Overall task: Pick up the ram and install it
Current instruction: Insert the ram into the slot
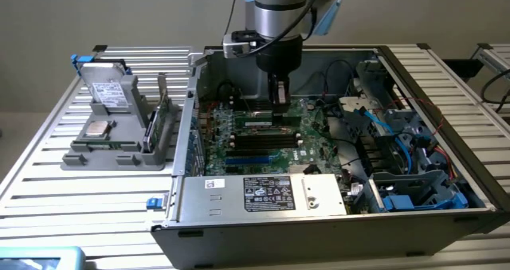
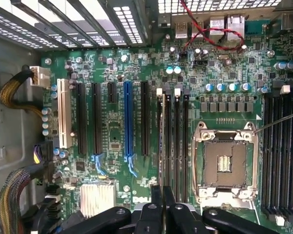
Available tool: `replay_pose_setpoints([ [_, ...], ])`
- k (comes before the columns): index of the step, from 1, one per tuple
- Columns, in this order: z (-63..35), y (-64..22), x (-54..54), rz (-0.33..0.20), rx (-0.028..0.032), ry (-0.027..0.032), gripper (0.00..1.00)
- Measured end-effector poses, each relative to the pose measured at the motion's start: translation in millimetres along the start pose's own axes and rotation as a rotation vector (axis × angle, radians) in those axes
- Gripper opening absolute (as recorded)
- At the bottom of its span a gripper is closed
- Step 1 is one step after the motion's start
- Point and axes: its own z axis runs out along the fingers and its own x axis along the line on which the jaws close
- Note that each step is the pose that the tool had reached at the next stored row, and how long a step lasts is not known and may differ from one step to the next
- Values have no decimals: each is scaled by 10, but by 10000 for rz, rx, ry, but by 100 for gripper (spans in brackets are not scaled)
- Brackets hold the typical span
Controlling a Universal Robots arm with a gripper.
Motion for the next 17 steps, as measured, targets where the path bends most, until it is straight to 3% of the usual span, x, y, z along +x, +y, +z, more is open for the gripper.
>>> replay_pose_setpoints([
  [11,52,-7,-29,-136,-6,5,13],
  [15,82,-10,-32,-147,-49,79,13],
  [17,85,-14,-33,-152,-46,175,13],
])
